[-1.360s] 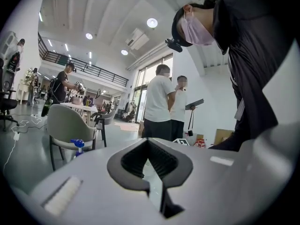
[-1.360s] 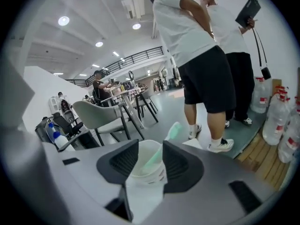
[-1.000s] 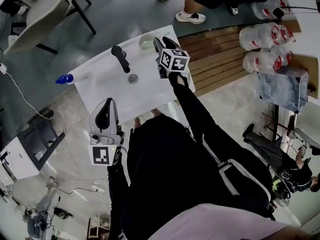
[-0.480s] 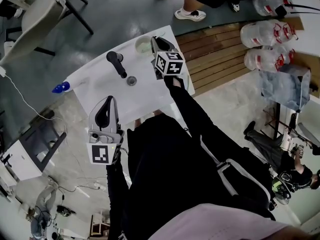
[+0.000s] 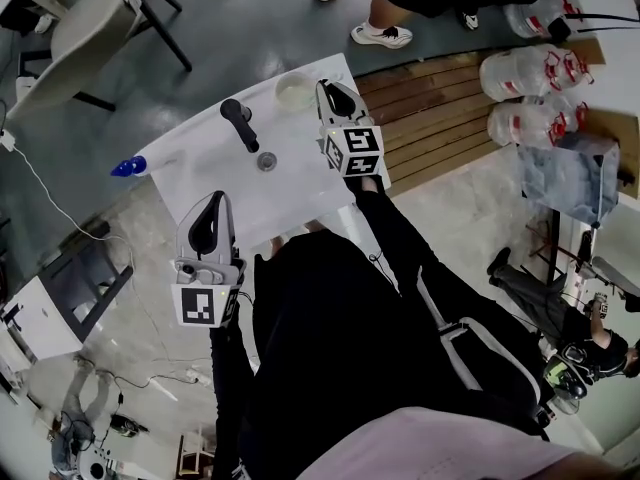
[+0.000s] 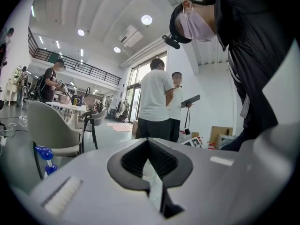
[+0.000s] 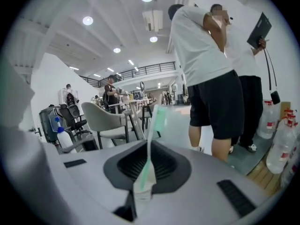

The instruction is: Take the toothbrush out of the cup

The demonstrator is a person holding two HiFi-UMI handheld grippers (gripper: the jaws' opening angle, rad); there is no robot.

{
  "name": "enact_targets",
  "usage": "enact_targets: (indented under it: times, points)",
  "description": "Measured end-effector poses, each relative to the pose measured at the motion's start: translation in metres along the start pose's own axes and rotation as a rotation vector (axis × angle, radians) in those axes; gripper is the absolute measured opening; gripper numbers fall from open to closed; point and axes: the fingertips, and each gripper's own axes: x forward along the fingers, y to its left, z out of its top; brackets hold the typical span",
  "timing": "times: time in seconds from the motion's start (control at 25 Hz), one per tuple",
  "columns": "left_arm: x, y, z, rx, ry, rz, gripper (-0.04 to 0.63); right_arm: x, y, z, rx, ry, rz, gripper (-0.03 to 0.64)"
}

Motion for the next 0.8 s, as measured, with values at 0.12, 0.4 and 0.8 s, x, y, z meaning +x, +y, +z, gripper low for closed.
enact_targets:
  times: [0.12,0.4,0.8]
  points:
    - [-0.011,0.0,0.01,-0.004,-0.041,-0.008,0.003,-0.041,0.016,0.045,-0.007,-0.085,0.065,0.021]
    - [-0.041,0.002,0.027,-0.017,-0.129,-0.028,0.003,-0.157,0.069,0.134,-0.1,-0.228,0.154,0.021]
    - [-0.081,-0.015,0.039,0.015,-0.134,-0.087,0.003,-0.25,0.109,0.15,-0.122,-0.266,0.097,0.02]
